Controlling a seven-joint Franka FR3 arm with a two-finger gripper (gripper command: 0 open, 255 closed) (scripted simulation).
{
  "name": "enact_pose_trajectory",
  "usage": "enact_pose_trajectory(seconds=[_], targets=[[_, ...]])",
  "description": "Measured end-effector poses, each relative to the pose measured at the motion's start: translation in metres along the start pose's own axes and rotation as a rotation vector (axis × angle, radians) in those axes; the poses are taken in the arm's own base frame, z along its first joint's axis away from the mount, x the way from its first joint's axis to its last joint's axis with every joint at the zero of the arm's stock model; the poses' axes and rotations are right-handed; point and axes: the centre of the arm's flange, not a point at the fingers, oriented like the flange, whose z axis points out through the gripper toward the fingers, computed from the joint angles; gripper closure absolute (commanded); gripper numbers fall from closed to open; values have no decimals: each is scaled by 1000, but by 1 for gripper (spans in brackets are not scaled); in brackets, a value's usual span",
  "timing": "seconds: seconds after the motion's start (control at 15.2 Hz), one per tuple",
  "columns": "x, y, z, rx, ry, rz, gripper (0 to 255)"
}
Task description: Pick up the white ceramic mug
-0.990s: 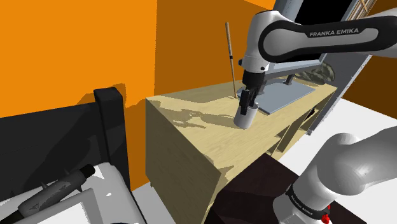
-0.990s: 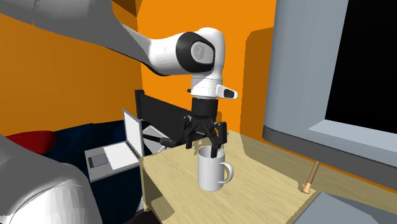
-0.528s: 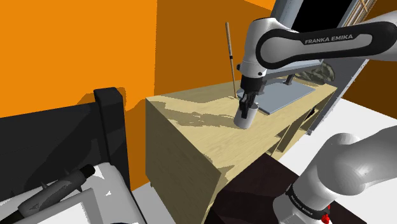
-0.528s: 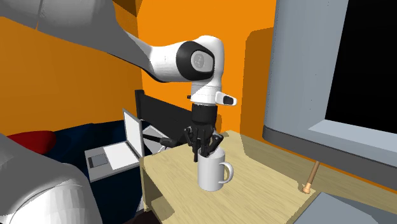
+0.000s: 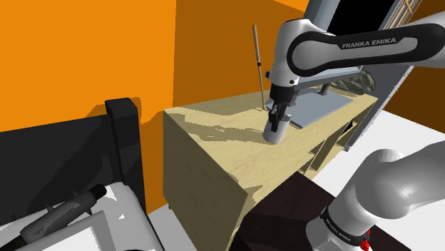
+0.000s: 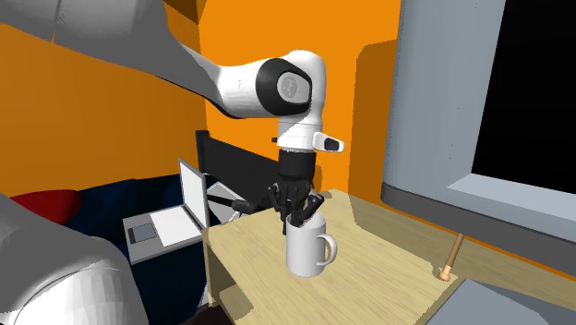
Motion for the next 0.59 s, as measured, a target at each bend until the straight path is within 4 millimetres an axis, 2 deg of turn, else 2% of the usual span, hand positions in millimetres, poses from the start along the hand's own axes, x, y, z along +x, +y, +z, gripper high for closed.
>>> enact_pose_trajectory(seconds=[0.59], targets=[[-7,0,-44,0,0,0,255]])
